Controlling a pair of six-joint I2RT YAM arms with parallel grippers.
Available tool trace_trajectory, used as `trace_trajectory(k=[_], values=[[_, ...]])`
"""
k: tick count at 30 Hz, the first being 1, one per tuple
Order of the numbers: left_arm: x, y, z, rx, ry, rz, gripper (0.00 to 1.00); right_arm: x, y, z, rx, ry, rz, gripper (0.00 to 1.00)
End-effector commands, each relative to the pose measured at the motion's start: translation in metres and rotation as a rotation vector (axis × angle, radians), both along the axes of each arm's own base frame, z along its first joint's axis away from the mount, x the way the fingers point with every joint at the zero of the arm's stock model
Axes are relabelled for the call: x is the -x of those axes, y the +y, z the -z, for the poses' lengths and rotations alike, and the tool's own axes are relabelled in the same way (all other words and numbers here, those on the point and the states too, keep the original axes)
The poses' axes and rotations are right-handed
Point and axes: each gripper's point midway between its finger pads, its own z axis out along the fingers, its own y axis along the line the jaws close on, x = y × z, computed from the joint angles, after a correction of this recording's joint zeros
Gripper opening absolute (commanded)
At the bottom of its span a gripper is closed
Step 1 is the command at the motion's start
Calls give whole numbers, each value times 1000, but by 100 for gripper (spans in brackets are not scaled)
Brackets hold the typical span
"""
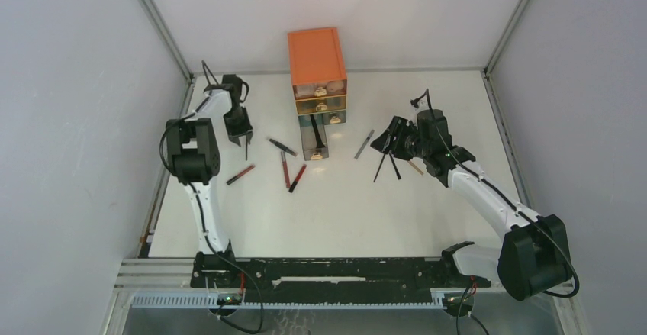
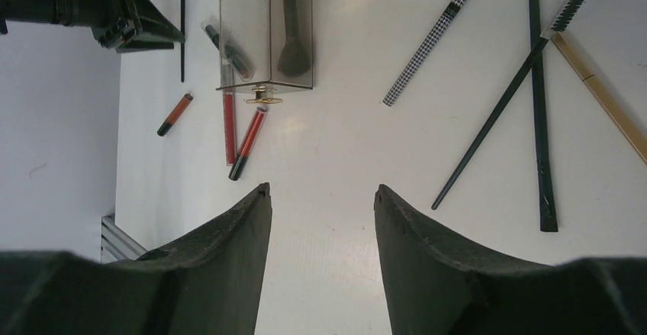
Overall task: Organize the makeup
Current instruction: Pick up the makeup brush from the center of the board.
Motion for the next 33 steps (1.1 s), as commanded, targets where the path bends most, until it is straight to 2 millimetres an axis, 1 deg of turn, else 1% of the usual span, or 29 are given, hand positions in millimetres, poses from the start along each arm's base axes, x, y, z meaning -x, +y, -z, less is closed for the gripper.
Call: trace_trajectory(k=[1, 5, 9, 16, 19, 21, 23, 25, 27, 31, 32, 33], values=[[-25, 1, -15, 6, 3, 36, 39, -7, 3, -29, -22, -81, 3, 60], [-26, 1, -15, 14, 73, 58, 39, -6, 2, -31, -22, -86, 5, 60], [-28, 2, -13, 67, 102, 66, 39, -4, 1, -34, -26, -93, 10, 60], [-18, 1, -6, 169, 162, 80, 37, -3, -1, -40, -31, -108, 17, 60], [-13, 0, -5, 176, 168, 89, 32, -5, 0, -42, -38, -112, 16, 60], [-12, 0, -4, 187, 169, 89, 26, -4, 1, -42, -47, -110, 13, 59], [-11, 0, -3, 205, 170, 84, 17, -4, 3, -43, -53, -112, 8, 59], [-11, 0, -3, 217, 168, 83, 11, -4, 3, -44, -55, -113, 8, 59], [-10, 0, -2, 217, 167, 80, 1, -4, 2, -44, -53, -113, 10, 59], [-10, 1, -4, 210, 149, 63, 0, -4, 2, -45, -50, -118, 8, 59], [-10, 0, -7, 210, 137, 57, 0, -4, 1, -44, -49, -117, 9, 59], [-11, -1, -14, 211, 109, 52, 0, -3, 1, -44, -47, -117, 10, 59]])
